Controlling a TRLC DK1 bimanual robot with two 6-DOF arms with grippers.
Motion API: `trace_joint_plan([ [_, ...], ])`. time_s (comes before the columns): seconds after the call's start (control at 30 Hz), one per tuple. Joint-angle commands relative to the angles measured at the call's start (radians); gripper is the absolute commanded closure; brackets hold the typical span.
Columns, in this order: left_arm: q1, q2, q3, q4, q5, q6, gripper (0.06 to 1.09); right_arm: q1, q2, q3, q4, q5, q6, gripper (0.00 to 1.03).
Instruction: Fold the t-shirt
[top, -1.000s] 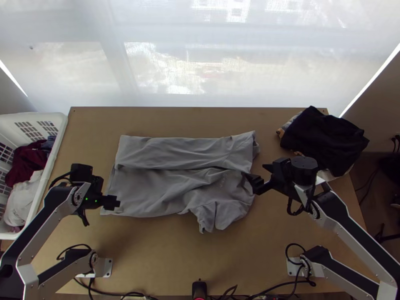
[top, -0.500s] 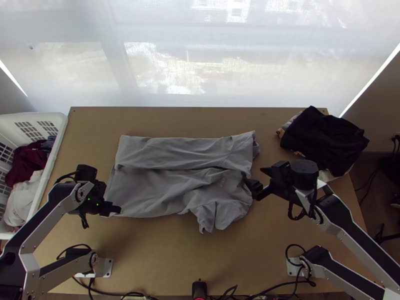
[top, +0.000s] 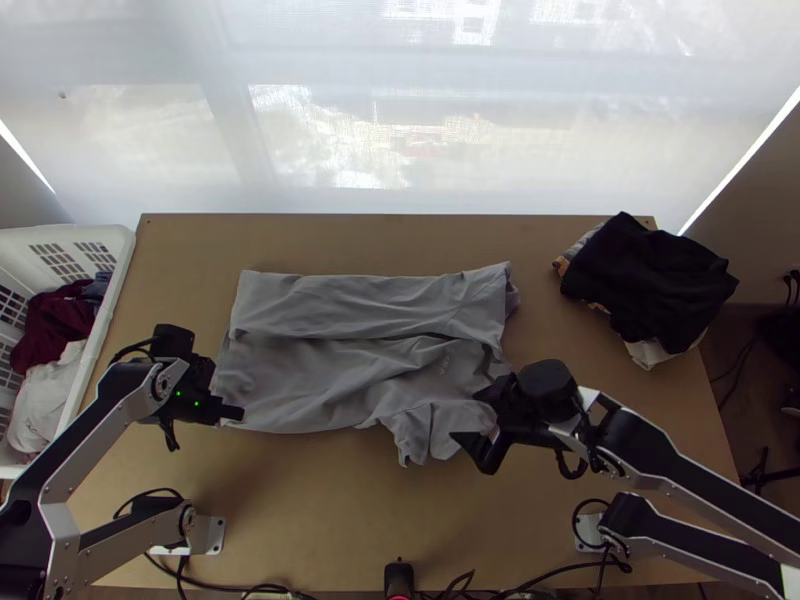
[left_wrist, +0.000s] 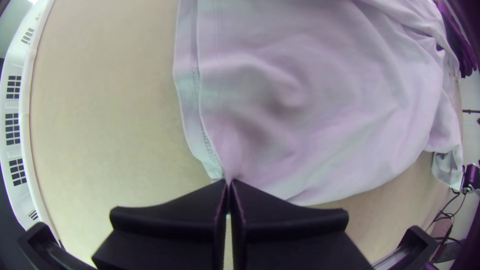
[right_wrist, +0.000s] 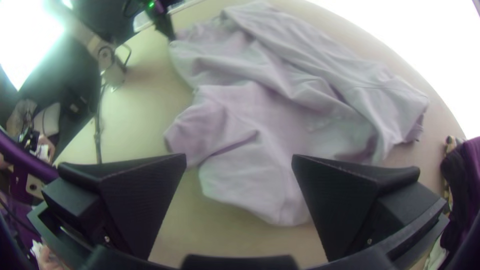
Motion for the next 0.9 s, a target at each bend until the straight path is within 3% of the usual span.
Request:
trace_joint_plan([
  [0.0, 0.009, 0.003, 0.007, 0.029, 0.005, -0.018, 1.05, 0.245, 0.074, -0.008, -0.007, 0.0, -0.07, 0.05],
  [0.13, 0.013, 0.006, 0.007, 0.038, 0.005, -0.026, 1.05, 0.315, 0.114, -0.011, 0.015, 0.0, -0.119, 0.05],
  [0.37, 0.021, 0.009, 0.013, 0.041, 0.006, -0.046, 1.05, 0.305, 0.242, 0.007, 0.153, 0.031, -0.197, 0.07],
  [0.63, 0.021, 0.035, 0.032, 0.04, 0.011, -0.047, 1.05, 0.298, 0.36, -0.002, 0.283, 0.069, -0.201, 0.07],
  [0.77, 0.019, 0.051, 0.046, 0.04, 0.011, -0.049, 1.05, 0.291, 0.391, -0.019, 0.339, 0.092, -0.195, 0.11],
  [0.87, 0.019, 0.057, 0.052, 0.038, 0.012, -0.05, 1.05, 0.282, 0.402, -0.027, 0.359, 0.11, -0.195, 0.23],
])
